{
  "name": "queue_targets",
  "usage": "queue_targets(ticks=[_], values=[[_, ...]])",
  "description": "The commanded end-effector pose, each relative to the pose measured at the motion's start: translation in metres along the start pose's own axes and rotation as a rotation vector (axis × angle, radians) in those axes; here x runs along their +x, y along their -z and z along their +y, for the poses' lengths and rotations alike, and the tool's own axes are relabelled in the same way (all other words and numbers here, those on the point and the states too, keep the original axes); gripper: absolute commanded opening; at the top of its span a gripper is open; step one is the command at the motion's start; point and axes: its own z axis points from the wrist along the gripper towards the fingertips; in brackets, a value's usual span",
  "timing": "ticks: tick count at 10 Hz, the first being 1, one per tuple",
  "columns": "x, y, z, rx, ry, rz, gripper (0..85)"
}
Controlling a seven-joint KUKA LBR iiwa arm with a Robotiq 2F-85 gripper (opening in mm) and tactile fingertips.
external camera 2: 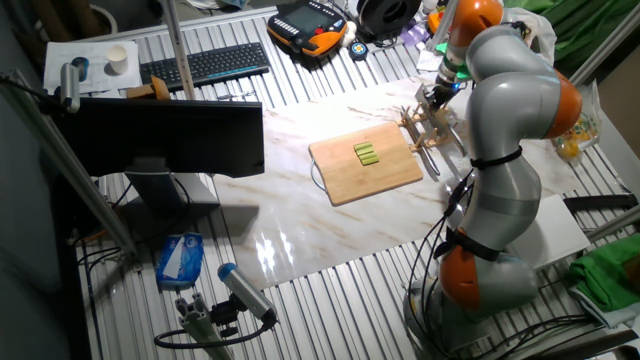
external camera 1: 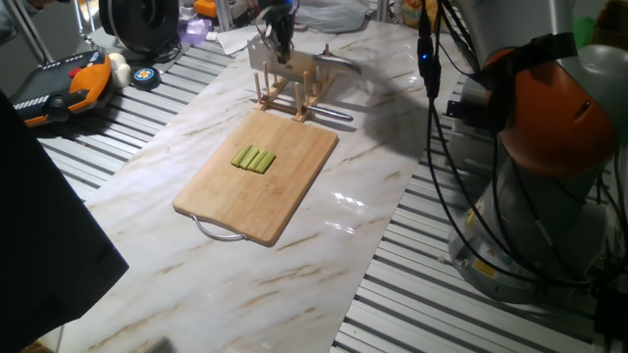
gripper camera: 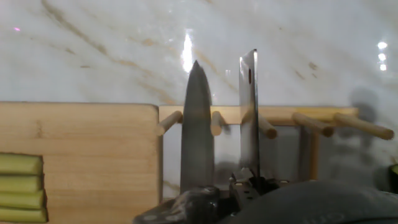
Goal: Cut the cucumber into segments
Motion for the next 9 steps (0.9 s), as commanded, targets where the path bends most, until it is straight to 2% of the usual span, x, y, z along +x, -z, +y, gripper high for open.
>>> queue_targets(ticks=[1, 5, 9], values=[[0.003, 0.009, 0.001, 0.002, -0.004, 0.0, 0.7], [0.01, 0.04, 0.014, 0.01, -0.009, 0.005, 0.7], [0.013, 0.058, 0.041, 0.028, -0.015, 0.002, 0.7]])
